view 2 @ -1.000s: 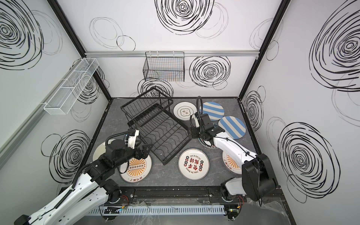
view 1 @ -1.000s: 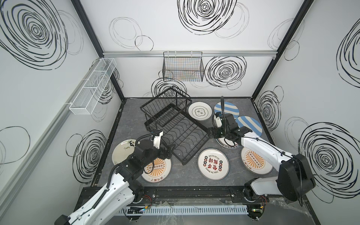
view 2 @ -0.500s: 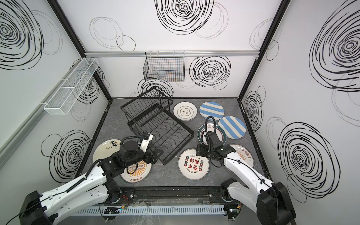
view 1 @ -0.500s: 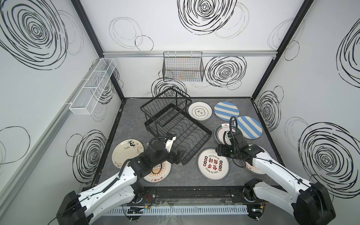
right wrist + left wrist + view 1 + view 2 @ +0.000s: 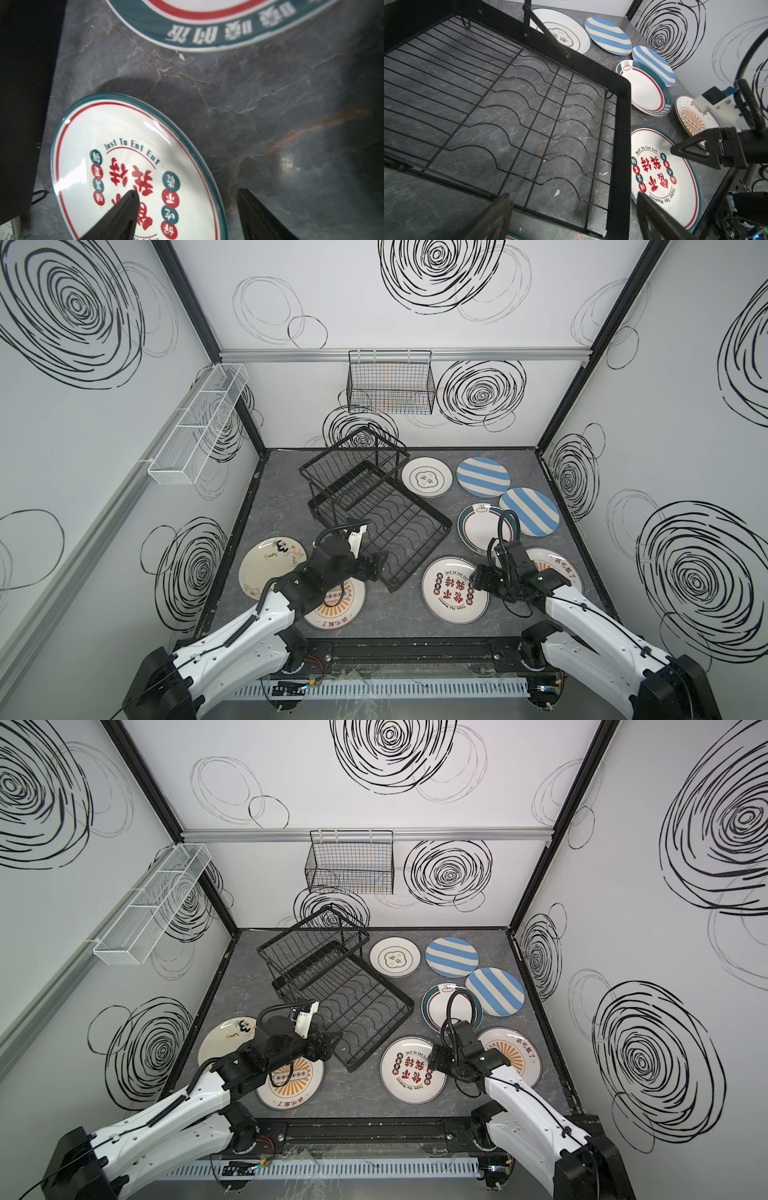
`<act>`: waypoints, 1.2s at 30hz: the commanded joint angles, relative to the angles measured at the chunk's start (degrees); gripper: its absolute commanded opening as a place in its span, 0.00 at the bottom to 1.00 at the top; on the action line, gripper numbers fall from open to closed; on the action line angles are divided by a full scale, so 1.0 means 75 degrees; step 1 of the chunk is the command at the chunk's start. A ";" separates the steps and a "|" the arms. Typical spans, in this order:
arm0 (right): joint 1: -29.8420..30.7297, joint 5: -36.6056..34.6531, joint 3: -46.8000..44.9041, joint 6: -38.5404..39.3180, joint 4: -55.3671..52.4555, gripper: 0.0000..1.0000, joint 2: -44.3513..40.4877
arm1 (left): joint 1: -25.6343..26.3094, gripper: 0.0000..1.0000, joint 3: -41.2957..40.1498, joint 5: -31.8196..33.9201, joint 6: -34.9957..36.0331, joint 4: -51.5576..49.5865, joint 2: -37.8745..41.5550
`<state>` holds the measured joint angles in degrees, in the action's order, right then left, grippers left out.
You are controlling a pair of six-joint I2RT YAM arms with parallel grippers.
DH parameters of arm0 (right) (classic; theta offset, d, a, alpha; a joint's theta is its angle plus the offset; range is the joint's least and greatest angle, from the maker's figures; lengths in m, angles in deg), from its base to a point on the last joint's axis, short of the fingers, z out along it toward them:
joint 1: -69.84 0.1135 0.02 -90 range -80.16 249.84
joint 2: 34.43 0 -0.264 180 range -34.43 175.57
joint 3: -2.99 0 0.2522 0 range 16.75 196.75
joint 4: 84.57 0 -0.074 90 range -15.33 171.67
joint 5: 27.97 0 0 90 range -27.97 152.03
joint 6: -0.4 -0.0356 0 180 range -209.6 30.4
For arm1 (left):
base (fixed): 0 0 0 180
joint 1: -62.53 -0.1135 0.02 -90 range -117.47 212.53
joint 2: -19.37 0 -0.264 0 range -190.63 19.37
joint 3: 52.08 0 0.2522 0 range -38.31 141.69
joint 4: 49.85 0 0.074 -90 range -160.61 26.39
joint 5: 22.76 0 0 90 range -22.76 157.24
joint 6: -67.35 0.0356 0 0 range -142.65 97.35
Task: Load plates into a dish rack
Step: Pick up the plate from the bottom-center of the table.
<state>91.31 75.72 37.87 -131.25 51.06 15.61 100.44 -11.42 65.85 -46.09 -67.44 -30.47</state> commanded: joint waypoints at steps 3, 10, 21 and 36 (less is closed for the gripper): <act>-0.0203 0.0371 -0.0293 -0.0239 0.0001 0.76 -0.0264 | -0.0132 0.96 -0.0023 -0.0171 -0.0109 0.0280 -0.0209; -0.0315 0.1026 -0.0877 -0.0492 0.0509 0.69 -0.0764 | -0.0212 0.96 -0.0082 -0.0290 -0.0353 0.0279 -0.0295; -0.0367 0.1210 -0.1676 -0.0677 0.0720 0.58 -0.1855 | -0.0324 0.96 -0.0114 -0.0294 -0.0459 0.0148 -0.0347; -0.0350 0.1330 -0.1960 -0.0648 0.0870 0.28 -0.2381 | -0.0472 0.96 0.0264 -0.0172 -0.0248 -0.0237 -0.0442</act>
<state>88.62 85.93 24.34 -135.90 59.95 -1.77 97.31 -11.51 63.91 -48.67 -69.63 -34.04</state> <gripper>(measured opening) 0.291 0.960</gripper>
